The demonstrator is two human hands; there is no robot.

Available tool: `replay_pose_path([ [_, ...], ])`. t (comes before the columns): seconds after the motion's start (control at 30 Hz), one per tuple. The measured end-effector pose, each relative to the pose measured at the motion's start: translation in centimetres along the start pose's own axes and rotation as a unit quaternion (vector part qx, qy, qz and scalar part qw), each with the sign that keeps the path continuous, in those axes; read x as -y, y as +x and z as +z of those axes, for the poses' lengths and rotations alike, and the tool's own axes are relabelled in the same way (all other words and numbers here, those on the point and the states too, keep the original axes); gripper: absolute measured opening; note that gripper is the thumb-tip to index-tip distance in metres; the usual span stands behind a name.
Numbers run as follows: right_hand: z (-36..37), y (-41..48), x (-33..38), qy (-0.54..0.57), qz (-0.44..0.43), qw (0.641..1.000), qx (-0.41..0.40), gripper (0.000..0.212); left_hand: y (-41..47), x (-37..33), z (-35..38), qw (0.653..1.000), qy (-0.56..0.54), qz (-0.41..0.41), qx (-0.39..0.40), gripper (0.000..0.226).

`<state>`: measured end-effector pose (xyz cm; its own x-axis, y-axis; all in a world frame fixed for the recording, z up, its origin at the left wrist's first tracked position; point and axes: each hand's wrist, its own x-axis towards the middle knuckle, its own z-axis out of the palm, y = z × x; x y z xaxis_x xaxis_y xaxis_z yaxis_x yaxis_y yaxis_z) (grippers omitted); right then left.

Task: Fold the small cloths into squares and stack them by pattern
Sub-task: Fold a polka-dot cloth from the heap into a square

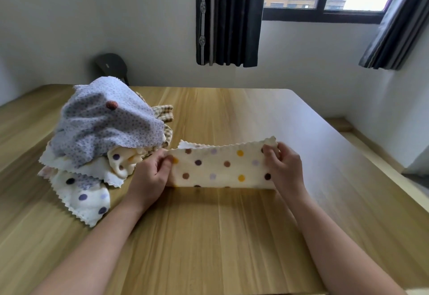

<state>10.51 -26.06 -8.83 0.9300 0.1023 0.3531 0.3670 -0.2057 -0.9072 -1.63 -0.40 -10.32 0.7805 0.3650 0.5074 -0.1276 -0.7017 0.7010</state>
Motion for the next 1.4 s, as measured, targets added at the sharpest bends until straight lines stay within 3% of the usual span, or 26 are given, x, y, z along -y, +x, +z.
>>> replay_pose_path([
  [0.17,0.2,-0.3,0.1,-0.101,0.018,0.994,0.022,0.024,0.2,-0.1,0.3,0.998,0.034,0.029,-0.037,0.024],
  [0.3,0.1,0.0,0.5,-0.191,0.034,0.98,0.04,0.021,2.2,-0.7,1.1,0.997,0.079,0.017,-0.014,0.017],
  [0.5,0.3,0.8,-0.4,-0.208,0.058,0.975,0.048,0.014,5.3,-0.3,3.3,0.968,0.237,-0.077,0.037,0.022],
  [0.67,0.2,1.8,-1.2,-0.228,0.054,0.971,0.039,0.015,6.1,-0.6,4.6,0.945,0.317,-0.077,0.025,0.024],
  [0.93,0.8,2.3,-2.1,-0.351,0.02,0.936,0.032,0.004,6.4,0.0,5.7,0.932,0.359,-0.049,0.021,0.022],
  [1.0,0.9,2.2,-2.2,-0.371,0.024,0.928,0.034,0.01,6.3,0.1,5.9,0.928,0.369,-0.049,0.022,0.019],
  [1.07,0.9,2.1,-2.1,-0.419,0.01,0.908,0.022,0.032,6.2,0.2,5.8,0.929,0.368,-0.025,-0.007,0.015],
  [1.17,1.2,2.0,-1.7,-0.432,-0.076,0.898,-0.028,0.049,5.9,0.0,5.5,0.94,0.326,0.087,-0.052,0.019],
  [1.27,1.8,1.2,-0.8,-0.356,-0.092,0.93,0.016,0.028,5.2,-0.8,5.5,0.958,0.243,0.151,0.025,0.009],
  [1.33,2.3,0.5,-0.4,-0.374,-0.074,0.921,0.082,0.021,4.8,-0.6,5.7,0.969,0.192,0.07,0.141,0.027],
  [1.4,2.7,-0.1,-0.4,-0.43,-0.067,0.89,0.137,0.028,4.8,-0.1,5.9,0.935,0.234,0.022,0.266,0.053],
])
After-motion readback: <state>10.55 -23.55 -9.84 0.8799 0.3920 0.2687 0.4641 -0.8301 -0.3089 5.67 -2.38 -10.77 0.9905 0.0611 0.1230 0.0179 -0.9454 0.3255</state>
